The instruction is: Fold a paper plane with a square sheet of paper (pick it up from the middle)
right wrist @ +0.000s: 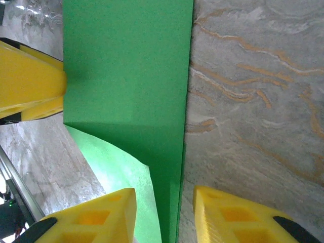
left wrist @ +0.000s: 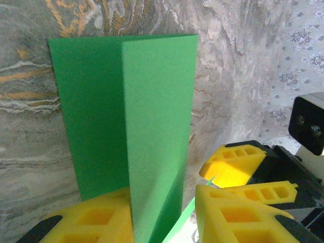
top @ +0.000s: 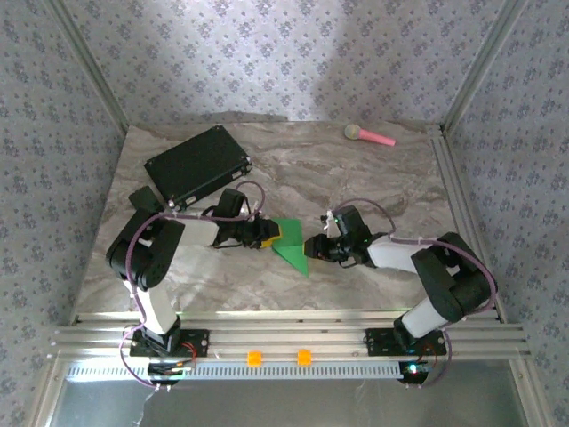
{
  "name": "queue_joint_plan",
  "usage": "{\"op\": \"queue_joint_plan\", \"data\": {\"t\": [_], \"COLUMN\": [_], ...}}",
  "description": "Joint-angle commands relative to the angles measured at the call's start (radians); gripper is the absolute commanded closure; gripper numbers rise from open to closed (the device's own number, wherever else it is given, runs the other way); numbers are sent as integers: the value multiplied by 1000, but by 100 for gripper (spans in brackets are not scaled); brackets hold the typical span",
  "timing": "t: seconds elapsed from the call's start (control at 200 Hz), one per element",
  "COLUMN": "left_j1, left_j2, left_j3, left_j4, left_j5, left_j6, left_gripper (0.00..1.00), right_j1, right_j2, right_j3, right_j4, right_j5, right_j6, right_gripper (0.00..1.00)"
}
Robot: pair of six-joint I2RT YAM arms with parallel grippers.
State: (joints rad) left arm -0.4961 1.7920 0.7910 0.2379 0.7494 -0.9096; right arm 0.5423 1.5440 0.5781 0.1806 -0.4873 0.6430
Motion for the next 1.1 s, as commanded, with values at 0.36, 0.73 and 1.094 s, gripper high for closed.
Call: {"op": "queue_joint_plan", "data": {"t": [0.36, 0.73, 1.094], "left_j1": [39, 44, 41], "left_j2": [75, 176, 186], "left_j3": [105, 262, 297], "left_j4": [-22, -240, -270], "left_j5": [150, 252, 203], "left_j6": [65, 208, 200], "left_gripper": [62, 61, 86], "right_j1": [27, -4, -10], "right_j2": [80, 91, 91], "right_j3": [60, 39, 35], "right_j4": [-175, -164, -128], "right_j5": [85, 53, 21], "right_j6": [-81, -97, -91], "right_gripper": [83, 82, 81]}}
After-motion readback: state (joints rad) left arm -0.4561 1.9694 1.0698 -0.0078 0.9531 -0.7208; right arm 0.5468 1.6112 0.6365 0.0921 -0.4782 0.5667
